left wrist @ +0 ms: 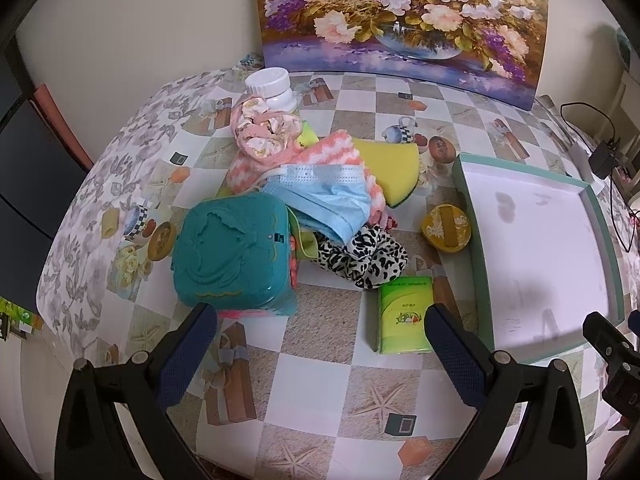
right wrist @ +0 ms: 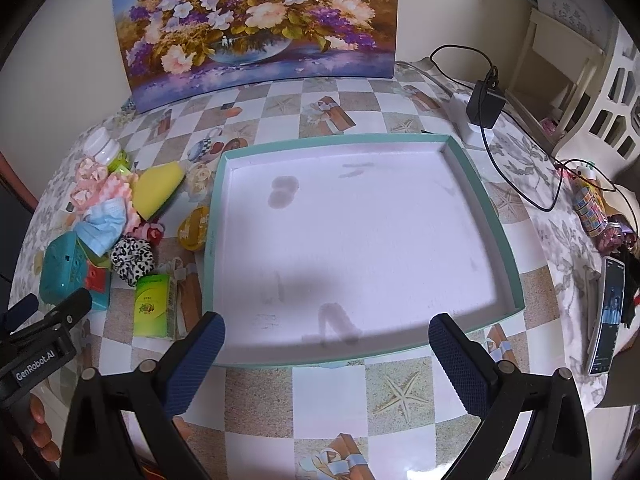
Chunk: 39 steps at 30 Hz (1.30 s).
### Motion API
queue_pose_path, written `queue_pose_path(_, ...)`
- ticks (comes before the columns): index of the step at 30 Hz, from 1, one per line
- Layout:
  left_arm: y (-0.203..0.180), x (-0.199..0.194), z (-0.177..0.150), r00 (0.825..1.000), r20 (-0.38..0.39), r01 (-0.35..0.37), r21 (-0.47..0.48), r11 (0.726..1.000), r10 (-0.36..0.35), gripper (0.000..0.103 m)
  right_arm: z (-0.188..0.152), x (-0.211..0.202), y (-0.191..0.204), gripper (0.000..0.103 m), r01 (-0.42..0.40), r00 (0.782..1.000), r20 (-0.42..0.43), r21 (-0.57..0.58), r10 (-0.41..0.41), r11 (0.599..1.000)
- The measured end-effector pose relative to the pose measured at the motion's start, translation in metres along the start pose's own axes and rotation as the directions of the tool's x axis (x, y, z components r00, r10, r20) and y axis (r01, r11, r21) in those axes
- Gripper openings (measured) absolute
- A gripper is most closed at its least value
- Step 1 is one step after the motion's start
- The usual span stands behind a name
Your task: Organize soft objects
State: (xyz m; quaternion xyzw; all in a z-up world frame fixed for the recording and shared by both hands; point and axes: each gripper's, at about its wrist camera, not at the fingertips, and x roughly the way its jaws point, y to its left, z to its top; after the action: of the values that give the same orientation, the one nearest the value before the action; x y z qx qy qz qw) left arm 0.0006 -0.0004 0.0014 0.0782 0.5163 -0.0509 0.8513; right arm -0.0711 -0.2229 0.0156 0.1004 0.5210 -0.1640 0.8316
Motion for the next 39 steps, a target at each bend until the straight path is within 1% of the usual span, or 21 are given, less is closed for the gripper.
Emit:
queue_pose_path(20,0.0011,0.0009,0.0000,1.000,-0.007,0.003,-0.015,1.000,-0.004,0.103,-0.0008,0.0008,0.0006,0.103,0.003,1.000,-0.001,0.000,-0.003,1.000)
queue_pose_path(26,0.0019,0.0012,-0.0003,1.000,-0.013,0.016,-0.027,0.999,-0.017,0.103,-0.0016,0.0014,0.0008,0.103,0.004,1.000,-0.003,-0.004,-0.004,1.000)
queue_pose_path(35,0.0059,-0.0006,0.0015,0.999,0.018,0.043,-0.053,0.998,-0.043,0.103,-0.0010,0.0017,0.0012,0.103,0.005,1.000,-0.007,-0.009,-0.005,1.000)
queue_pose_path(39,0.0093,0.0007,0.0017,0.999,0.025,0.049,-0.086,0.995,-0.047,0.103,-0.0012,0.0014,0.0013,0.103,0.005,1.000,-0.008,-0.011,-0.005,1.000)
